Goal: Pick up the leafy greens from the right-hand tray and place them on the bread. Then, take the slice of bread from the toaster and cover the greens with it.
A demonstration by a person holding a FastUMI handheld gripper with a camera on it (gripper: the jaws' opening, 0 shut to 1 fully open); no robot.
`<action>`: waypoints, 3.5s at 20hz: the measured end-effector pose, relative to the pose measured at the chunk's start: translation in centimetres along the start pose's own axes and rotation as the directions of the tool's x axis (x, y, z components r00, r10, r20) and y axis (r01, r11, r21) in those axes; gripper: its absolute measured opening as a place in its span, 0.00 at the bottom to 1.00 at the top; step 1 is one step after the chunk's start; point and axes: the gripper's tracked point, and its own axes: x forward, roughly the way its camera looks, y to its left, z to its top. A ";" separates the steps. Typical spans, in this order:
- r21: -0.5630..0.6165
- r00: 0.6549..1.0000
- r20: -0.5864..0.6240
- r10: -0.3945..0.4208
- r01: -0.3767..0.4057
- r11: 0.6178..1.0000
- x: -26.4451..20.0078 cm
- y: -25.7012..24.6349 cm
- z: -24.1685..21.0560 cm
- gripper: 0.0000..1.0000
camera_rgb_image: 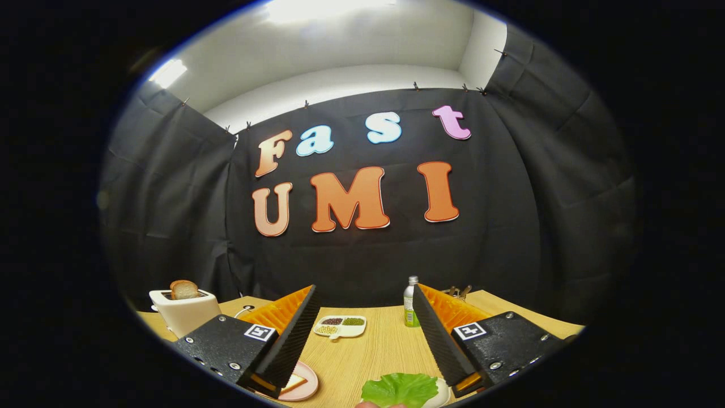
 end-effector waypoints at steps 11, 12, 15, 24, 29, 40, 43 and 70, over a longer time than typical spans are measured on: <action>-0.011 0.995 -0.080 -0.054 0.053 0.999 -0.4 -2.3 -2.4 0.99; -0.022 0.994 -0.092 -0.058 0.056 0.998 -0.5 -2.7 -2.8 0.99; -0.038 0.988 -0.131 -0.082 0.078 0.996 -0.7 -4.0 -3.6 0.99; -0.027 0.934 -0.343 -0.105 0.101 0.994 -0.3 -5.0 -9.1 0.99; -0.017 0.839 -0.537 -0.085 0.091 0.996 -0.3 -5.1 -13.6 0.99; -0.015 0.604 -0.795 -0.058 0.076 0.997 -1.7 -5.1 -19.0 0.99; -0.019 0.532 -0.845 -0.044 0.053 0.998 -2.4 -4.4 -20.1 0.99; 0.000 0.386 -0.921 -0.061 0.157 0.988 -3.2 -5.6 -25.1 0.06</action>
